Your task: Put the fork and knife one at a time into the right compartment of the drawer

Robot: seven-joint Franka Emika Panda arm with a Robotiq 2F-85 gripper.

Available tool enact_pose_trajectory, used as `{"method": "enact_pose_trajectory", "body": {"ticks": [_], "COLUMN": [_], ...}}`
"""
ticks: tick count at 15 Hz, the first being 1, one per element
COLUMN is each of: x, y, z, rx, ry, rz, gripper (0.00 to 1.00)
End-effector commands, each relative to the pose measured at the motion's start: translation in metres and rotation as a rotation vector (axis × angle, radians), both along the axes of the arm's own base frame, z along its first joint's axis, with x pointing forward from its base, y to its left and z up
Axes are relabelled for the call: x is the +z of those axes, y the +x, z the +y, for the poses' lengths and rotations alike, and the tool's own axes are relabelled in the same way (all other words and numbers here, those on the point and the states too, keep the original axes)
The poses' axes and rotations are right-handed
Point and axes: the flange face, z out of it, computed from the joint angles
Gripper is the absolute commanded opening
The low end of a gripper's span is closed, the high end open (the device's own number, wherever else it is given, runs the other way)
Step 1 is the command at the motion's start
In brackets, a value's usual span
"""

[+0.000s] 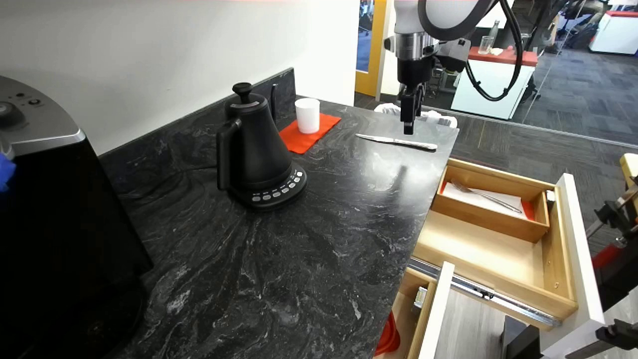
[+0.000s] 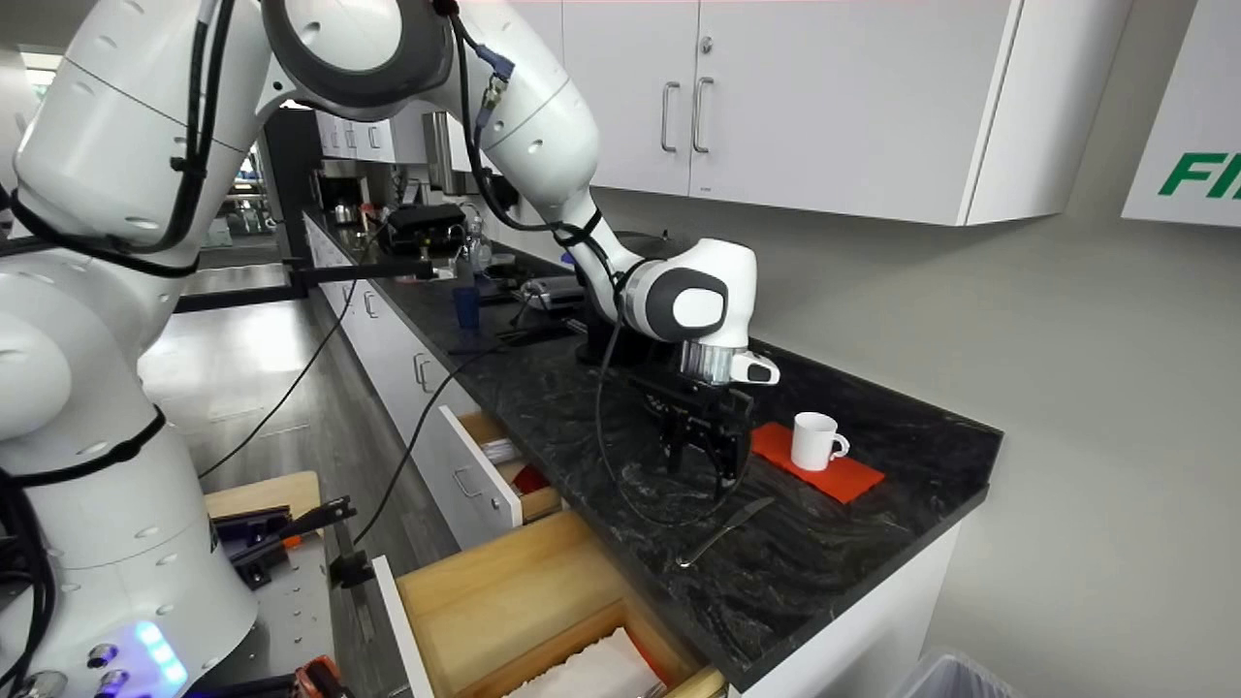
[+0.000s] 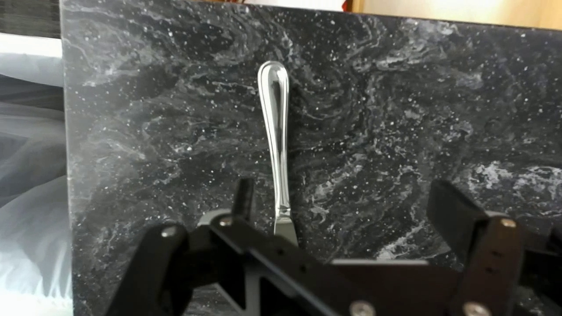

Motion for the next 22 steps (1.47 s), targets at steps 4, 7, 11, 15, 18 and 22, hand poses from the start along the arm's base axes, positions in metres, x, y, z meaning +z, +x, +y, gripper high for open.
{"method": "enact_pose_trajectory", "body": {"ticks": [4, 7, 11, 15, 18, 22], "x": [-0.035, -0.038, -0.042, -0.052, -0.062, -0.076], "y": [0.003, 0.006, 0.007, 0.005, 0.006, 0.008], "z": [-0.019, -0.027, -0.04, -0.053, -0.056, -0.054], "rx": [0.04, 0.067, 0.06, 0.061, 0.071, 0.091], "ry": [0.119, 0.108, 0.113, 0.119, 0.122, 0.133], "rz": [-0.011, -0.029, -0.049, -0.056, -0.053, -0.047], "gripper": [1.0, 1.0, 1.0, 1.0, 1.0, 0.75]}}
